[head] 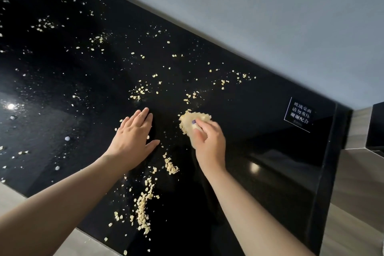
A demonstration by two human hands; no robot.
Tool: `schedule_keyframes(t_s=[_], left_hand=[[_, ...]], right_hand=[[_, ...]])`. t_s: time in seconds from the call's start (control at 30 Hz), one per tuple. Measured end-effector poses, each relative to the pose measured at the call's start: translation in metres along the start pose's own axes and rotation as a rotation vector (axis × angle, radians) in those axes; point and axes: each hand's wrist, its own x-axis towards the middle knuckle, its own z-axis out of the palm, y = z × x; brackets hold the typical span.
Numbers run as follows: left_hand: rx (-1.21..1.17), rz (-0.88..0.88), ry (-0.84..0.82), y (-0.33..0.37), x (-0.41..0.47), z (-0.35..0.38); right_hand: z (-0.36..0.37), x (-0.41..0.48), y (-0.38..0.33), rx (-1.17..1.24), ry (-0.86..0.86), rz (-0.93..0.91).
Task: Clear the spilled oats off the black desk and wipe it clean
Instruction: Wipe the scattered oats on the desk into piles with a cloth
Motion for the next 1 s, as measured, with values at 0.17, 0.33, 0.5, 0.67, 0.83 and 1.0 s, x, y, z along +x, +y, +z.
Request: schedule_keyframes(t_s=[0.17,0.33,0.5,0.67,0.83,1.0], left_hand=[[0.012,0.000,-0.002,-0.002,-0.001,0.009],[0.016,-0.029,-0.010,0.003,0.002,0.005],[0.025,-0.059,-0.026,0.007,0.012,-0.004],[-0.033,-0.064,0.012,0.005,0.012,0.000],[-0.037,-0.064,0.019,0.003,0.013,0.003],[-0.048,-0.050,0.026,0.000,0.011,0.006]], right_hand=[[-0.033,0.023,-0.009,0.143,0.157,0.021],[-0.080,0.092,0.009,0.035,0.451,0.069],[-0.057,0.102,0.027,-0.098,0.316,0.080],[-0.009,0.060,0.004,-0.089,0.092,-0.122],[-0.020,0.060,-0.007,0.048,0.154,-0.155],[-0.082,0.137,0.011,-0.011,0.517,-0.066]])
